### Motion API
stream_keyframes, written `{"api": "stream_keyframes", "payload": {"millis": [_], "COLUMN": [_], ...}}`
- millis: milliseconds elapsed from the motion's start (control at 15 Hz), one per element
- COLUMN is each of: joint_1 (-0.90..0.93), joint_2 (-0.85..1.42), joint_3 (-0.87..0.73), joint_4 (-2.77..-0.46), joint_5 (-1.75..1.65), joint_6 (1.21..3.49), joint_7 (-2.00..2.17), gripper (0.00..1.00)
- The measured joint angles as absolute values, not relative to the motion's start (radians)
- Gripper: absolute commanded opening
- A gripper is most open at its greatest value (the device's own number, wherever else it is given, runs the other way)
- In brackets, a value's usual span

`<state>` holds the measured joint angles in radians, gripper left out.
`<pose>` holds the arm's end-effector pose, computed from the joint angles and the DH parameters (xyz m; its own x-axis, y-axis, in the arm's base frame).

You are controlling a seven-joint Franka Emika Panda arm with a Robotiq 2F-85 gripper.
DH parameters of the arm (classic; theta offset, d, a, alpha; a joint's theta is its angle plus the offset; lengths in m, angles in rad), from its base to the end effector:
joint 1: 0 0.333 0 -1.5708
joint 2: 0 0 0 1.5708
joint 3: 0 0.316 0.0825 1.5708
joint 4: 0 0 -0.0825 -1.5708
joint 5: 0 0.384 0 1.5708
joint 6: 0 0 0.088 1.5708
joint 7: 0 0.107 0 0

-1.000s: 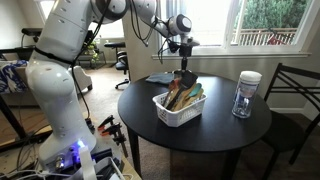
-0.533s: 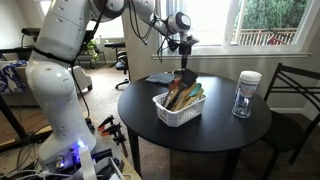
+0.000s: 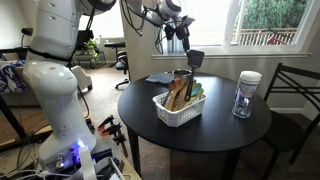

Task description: Remove the black spatula from the white rack and put it inside the silver tin

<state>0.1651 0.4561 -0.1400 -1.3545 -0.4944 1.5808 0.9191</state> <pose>0.6708 -0.0161 0.4629 0.7054 -0.6543 0.2726 -0.6869 -0.5358 0.4910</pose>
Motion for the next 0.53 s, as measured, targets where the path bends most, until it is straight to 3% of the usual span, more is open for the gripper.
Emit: {"api": "stream_keyframes", "payload": {"millis": [533], "joint_1": [0.221], "joint_2": [0.41], "joint_3": [-0.097], "joint_4": [-1.302], "joint_5": [-0.581], "joint_6": [1.611], "joint_7": [0.967], "gripper": [0.01]}}
